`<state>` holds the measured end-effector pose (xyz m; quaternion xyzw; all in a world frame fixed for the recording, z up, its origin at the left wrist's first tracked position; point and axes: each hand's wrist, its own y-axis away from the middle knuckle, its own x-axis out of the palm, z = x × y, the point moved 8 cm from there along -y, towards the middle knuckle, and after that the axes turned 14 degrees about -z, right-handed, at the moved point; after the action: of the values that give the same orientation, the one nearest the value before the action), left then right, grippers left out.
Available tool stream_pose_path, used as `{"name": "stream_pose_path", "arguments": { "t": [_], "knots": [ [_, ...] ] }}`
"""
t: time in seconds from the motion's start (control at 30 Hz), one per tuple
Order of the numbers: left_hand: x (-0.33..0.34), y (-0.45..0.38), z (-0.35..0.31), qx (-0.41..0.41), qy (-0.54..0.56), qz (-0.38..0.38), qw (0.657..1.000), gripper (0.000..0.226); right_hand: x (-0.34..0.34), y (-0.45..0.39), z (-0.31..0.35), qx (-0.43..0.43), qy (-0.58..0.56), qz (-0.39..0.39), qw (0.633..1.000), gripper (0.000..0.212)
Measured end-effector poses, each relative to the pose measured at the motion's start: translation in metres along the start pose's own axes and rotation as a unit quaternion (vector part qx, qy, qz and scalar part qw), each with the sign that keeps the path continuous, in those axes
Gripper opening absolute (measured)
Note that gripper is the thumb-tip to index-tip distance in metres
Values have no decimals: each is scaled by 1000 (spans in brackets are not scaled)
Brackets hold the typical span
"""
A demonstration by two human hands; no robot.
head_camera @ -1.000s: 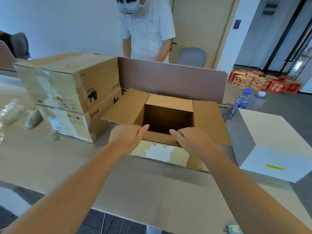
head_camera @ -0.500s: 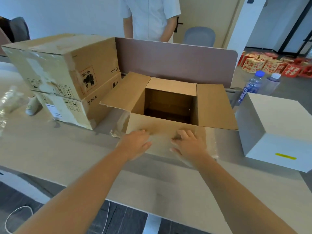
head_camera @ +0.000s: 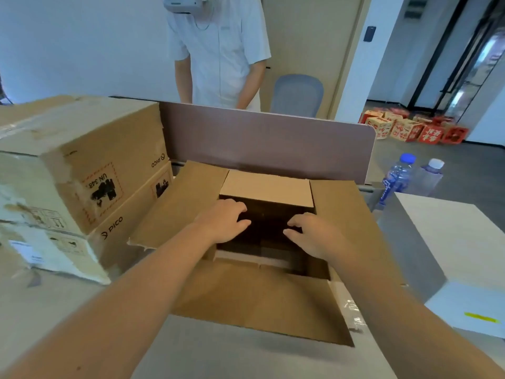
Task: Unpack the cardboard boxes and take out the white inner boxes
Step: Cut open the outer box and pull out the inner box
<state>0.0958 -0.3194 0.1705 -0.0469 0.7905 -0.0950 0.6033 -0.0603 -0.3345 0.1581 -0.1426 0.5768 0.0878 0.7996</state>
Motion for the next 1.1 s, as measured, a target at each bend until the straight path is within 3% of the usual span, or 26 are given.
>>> {"name": "stream_pose_path", "arguments": {
  "t": [0.2, 0.3, 0.53, 0.67, 1.1],
  "knots": [
    [50, -46, 22, 5, 27, 85, 996, 47, 30, -49, -23, 76, 6, 27, 997, 48],
    [63, -55, 29, 14, 2, 93, 996, 51, 46, -58, -31, 98, 14, 29, 995, 54],
    [38, -78, 32, 46, -11, -72, 996, 60, 19, -81, -31, 80, 33, -105, 991, 59],
    [25, -105, 38, 31, -23, -112, 993, 65, 6, -103, -40, 79, 57, -136, 986, 65],
    [76, -169, 89, -83, -126, 6, 988, 77, 37, -170, -86, 134, 52, -85, 986, 79]
  ]
}}
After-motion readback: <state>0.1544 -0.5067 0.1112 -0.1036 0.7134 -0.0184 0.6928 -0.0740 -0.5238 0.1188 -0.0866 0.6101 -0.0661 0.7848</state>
